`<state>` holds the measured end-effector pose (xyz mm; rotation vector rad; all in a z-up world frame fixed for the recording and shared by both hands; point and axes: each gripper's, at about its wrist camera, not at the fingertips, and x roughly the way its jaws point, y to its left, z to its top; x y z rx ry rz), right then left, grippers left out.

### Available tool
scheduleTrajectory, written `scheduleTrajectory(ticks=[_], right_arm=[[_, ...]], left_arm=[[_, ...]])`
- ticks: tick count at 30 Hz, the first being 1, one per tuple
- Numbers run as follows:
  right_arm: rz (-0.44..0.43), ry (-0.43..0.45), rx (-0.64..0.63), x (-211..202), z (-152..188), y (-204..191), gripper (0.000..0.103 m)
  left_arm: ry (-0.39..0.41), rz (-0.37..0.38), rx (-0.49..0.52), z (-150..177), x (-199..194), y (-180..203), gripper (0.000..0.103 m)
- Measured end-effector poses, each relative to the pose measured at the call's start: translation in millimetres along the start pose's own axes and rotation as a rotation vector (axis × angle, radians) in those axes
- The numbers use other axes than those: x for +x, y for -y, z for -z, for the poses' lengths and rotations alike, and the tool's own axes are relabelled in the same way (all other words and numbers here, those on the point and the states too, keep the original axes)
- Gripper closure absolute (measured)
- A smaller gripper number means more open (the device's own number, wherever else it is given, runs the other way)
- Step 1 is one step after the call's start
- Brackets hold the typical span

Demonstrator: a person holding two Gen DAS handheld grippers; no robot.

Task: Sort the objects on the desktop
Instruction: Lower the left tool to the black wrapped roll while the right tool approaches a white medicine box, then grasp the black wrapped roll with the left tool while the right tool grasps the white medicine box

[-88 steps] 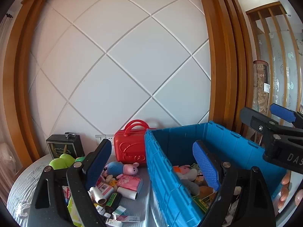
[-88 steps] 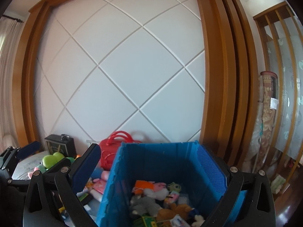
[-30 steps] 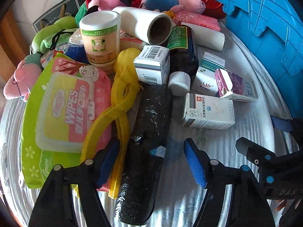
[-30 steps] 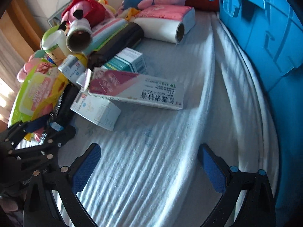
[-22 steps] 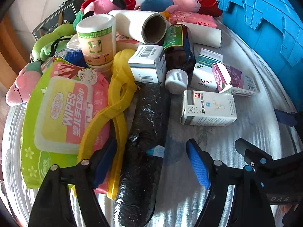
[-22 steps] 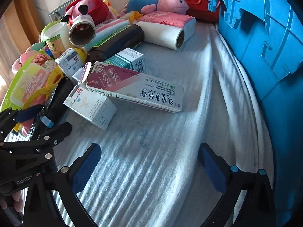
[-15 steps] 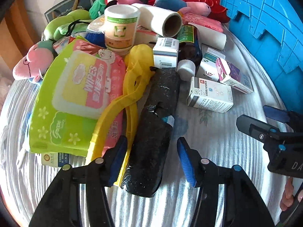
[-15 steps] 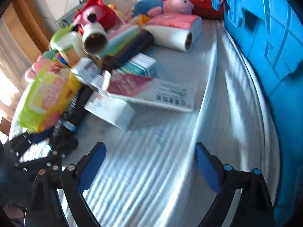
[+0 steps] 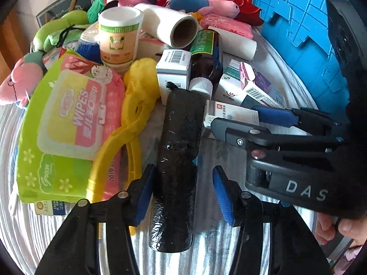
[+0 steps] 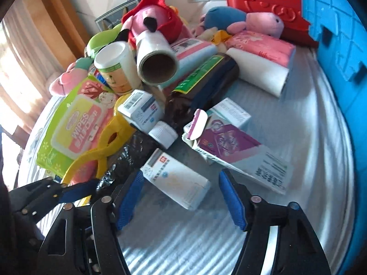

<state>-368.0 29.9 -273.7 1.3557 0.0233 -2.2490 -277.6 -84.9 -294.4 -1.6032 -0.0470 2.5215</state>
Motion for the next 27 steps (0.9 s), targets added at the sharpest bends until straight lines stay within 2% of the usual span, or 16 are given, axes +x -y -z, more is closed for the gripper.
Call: scheduleTrajectory(ticks=[2,3,5,8,11,15,18,21,24,27], right_arm=[[0.003,-0.029,-0.023,1,4,-6,0.049],[-0.006,-0.042,-0.029,0,9,-8,0.056],[-0.019,-0.063,-0.03,-2,22,-10,0.061],[-0.004,-0.077,-0.032,-5,40,-12,0.061],[0.021,-0.063,-0.023,-11,44,-11,0.06],[0.059,-0.032,-0.018,-19,35,-6,0.05],[0.073,-0.032,-0.019,-19,25,-2,0.049],[0.08,-0.041,-0.031,-14,15,-1,0.049],[0.066,-0.066,-0.07,-10,10,-3,0.049],[0.052,-0.069,-0.13,-10,8,-12,0.05]], left_arm=[[-0.015,0.03,-0.042,9,0,-6,0.056],[-0.003,0.018,-0.037,17,-4,-6,0.06],[-0.003,0.002,-0.002,27,-9,-5,0.061],[0.008,-0.045,0.066,30,-8,0,0.061],[0.005,-0.043,0.04,23,-8,-5,0.061],[0.041,-0.045,0.012,9,-12,-12,0.061],[0.049,-0.063,0.021,-3,-6,-13,0.061],[0.024,-0.055,0.015,-12,7,-14,0.061],[0.017,-0.044,0.039,-5,4,-15,0.067],[0.018,-0.069,0.039,5,0,-18,0.067]])
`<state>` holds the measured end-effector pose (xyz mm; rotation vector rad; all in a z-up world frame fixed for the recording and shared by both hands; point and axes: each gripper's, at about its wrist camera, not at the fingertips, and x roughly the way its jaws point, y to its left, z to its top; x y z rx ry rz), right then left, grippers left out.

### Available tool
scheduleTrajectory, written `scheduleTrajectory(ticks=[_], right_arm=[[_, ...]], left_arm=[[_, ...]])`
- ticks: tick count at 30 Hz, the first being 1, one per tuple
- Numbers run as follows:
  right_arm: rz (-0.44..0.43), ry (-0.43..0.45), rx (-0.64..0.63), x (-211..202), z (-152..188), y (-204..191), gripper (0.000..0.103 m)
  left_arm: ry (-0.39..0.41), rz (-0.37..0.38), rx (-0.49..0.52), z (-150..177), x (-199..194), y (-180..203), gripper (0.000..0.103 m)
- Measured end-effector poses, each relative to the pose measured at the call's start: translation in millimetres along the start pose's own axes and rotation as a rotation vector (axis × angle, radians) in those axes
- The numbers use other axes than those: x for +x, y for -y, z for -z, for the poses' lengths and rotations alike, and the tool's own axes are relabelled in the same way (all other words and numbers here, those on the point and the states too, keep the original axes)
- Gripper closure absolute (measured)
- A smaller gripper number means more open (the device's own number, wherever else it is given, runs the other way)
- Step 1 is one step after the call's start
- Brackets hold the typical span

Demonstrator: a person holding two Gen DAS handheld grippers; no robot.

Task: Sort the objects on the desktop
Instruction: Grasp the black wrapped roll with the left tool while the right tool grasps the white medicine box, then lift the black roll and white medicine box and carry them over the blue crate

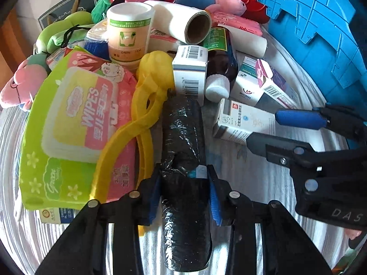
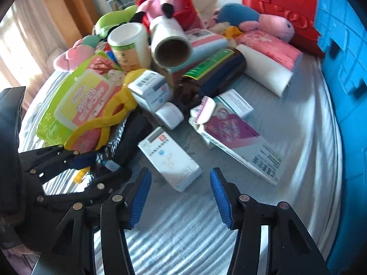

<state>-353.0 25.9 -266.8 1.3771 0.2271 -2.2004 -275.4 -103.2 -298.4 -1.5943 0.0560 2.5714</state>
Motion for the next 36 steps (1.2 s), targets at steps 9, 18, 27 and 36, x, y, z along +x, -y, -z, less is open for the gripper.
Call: scheduleTrajectory(ticks=[9,18,27,36], right_arm=[[-0.019,-0.052,-0.067,30,-6,-17,0.054],[0.046,0.019,-0.185,17,-3,-32,0.016],[0.047,-0.015,-0.125,14,14,-36,0.073],[0.095,0.168,0.004,-75,39,-45,0.073]], left_arm=[[-0.003,-0.006,-0.02,15,-10,-11,0.068],[-0.005,0.011,-0.038,16,-7,-11,0.068],[0.011,-0.01,-0.024,19,-14,-6,0.068],[0.166,-0.043,0.016,14,-87,12,0.068]])
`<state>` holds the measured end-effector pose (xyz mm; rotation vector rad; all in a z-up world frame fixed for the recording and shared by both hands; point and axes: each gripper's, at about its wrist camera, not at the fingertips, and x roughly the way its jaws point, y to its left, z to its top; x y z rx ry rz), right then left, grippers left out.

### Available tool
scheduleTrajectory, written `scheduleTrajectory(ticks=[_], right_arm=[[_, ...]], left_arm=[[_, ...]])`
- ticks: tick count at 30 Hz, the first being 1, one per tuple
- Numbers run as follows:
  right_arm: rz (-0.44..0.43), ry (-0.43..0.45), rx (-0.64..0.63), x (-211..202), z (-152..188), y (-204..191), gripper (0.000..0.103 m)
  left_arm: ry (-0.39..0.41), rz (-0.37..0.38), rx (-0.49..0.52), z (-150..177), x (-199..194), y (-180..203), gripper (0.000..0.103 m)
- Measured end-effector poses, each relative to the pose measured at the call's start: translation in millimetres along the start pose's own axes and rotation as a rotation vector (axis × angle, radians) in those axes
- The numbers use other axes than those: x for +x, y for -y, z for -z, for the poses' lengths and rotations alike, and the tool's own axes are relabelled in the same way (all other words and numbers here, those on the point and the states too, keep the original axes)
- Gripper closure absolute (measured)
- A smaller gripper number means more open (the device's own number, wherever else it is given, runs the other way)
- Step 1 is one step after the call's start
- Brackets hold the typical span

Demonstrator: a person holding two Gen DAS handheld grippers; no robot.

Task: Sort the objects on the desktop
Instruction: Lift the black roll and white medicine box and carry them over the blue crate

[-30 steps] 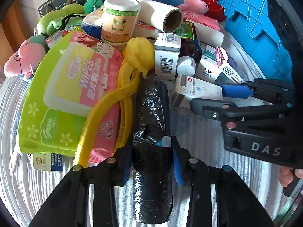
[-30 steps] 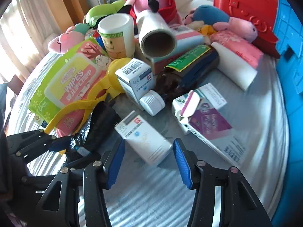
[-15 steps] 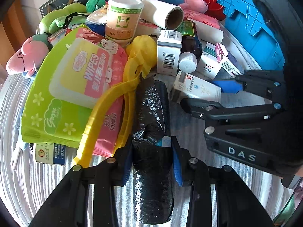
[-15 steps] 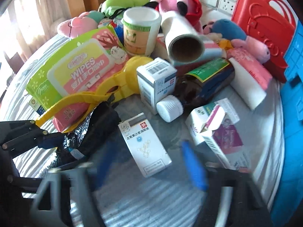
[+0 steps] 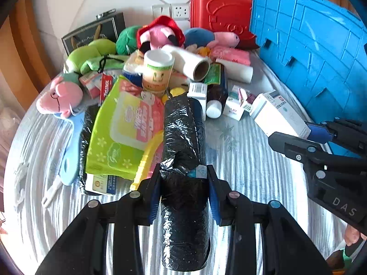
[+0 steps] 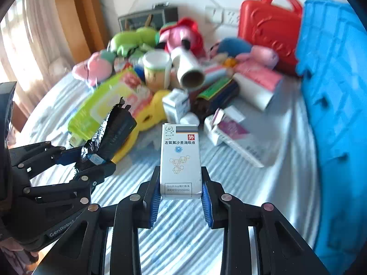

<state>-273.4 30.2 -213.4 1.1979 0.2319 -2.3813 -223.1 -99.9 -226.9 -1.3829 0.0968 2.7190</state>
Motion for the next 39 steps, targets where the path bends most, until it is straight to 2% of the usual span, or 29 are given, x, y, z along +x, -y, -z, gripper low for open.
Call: scheduleTrajectory(ticks=[7,16,24,29,34,39], right_arm=[[0.104,0.148,0.038,-90,-21,-19,0.073],[0.228,0.324,0.05,-193,-24,-38,0.073],[0.346,0.475,0.07,-275,-14,-19,0.073],[0.419,0.548,0.106,-315,1,32,0.073],[0.484,0.602,0.137,-348,20,119,0.073],[0.511,0.575,0.15,-364,34,215,0.073]], left_arm=[[0.116,0.048,0.034,-21,-66,9,0.068],[0.283,0.126,0.122,-32,-147,33,0.068],[0.435,0.175,0.16,-55,-195,78,0.068],[0.533,0.193,0.154,-81,-216,132,0.068],[0.645,0.169,0.114,-113,-240,211,0.068],[0.636,0.198,0.114,-139,-252,300,0.068]])
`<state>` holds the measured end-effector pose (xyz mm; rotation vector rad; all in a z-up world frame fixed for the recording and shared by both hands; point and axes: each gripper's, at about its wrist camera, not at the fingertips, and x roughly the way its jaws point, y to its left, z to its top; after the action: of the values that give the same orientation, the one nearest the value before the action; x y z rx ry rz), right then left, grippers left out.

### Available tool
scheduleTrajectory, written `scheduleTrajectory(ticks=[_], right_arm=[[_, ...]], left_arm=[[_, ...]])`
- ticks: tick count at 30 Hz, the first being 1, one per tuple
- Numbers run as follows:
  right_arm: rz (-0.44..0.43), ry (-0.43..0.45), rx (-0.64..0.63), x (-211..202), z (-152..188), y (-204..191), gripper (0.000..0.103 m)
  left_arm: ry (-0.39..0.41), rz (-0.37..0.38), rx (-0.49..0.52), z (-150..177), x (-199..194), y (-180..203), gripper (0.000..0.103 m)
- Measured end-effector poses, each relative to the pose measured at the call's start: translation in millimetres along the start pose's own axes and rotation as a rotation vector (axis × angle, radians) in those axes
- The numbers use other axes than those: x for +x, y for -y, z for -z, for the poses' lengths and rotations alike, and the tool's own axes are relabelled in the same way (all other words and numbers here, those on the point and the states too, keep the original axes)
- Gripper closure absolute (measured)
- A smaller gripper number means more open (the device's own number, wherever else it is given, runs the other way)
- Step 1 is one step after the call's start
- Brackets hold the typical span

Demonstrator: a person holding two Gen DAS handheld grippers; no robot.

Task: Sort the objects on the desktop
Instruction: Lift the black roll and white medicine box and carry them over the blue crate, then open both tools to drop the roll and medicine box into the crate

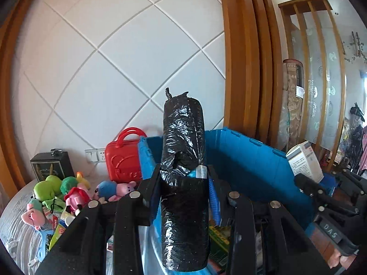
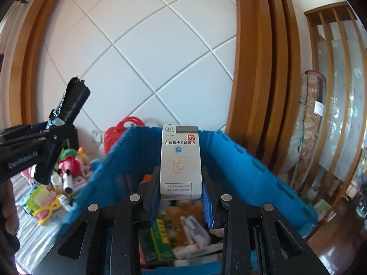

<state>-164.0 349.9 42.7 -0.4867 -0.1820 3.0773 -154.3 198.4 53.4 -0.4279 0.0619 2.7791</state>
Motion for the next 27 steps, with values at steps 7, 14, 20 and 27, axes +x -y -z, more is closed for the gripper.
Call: scheduleTrajectory(ticks=[7,14,20,27], right_arm=[[-0.011,-0.111,0.004,42,22,79,0.073],[-0.032,-0.216,-0.016,77,47,109,0.073],[-0.051,-0.289,-0.009,100,58,117,0.072],[-0.037,-0.294,-0.004,99,57,122,0.069]], left_arm=[[-0.176,0.017,0.051,12,50,91,0.068],[-0.336,-0.003,0.05,38,84,124,0.068],[-0.378,-0.039,0.057,42,91,126,0.068],[-0.381,-0.055,0.056,42,91,126,0.067]])
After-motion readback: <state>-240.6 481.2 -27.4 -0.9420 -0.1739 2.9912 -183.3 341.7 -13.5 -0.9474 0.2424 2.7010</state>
